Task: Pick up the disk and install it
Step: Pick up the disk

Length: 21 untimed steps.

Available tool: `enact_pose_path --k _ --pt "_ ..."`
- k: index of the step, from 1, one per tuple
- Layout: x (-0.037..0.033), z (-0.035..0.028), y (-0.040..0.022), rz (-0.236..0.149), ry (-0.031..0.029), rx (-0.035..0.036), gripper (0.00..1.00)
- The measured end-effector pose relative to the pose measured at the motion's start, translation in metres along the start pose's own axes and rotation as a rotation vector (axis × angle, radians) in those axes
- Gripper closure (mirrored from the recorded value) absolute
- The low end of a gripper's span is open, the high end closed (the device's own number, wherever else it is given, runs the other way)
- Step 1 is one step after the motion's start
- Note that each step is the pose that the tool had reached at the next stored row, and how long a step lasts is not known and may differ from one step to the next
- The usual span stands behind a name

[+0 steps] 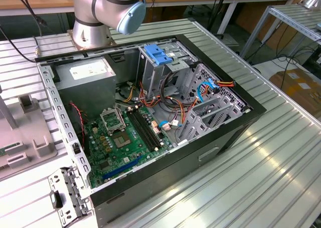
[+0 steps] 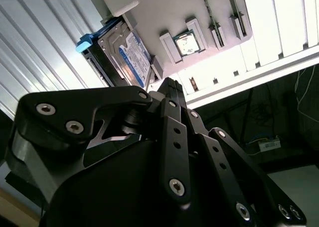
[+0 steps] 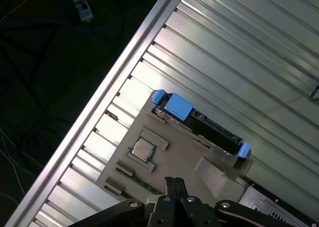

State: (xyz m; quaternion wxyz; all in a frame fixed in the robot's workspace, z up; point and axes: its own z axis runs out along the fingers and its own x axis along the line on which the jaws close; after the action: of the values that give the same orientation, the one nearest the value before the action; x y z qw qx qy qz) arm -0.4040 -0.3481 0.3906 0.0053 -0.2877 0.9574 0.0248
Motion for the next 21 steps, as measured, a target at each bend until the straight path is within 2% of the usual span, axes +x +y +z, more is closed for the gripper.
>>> enact_pose_path --k 7,17,21 --pt "0.0 0.0 0.0 -0.033 0.0015 -0.0008 0.89" --pt "0.0 0.0 0.0 -0.12 0.0054 -0.0029 0.89" --pt "0.0 0.0 0.0 -0.178 0.0079 -0.0044 0.89"
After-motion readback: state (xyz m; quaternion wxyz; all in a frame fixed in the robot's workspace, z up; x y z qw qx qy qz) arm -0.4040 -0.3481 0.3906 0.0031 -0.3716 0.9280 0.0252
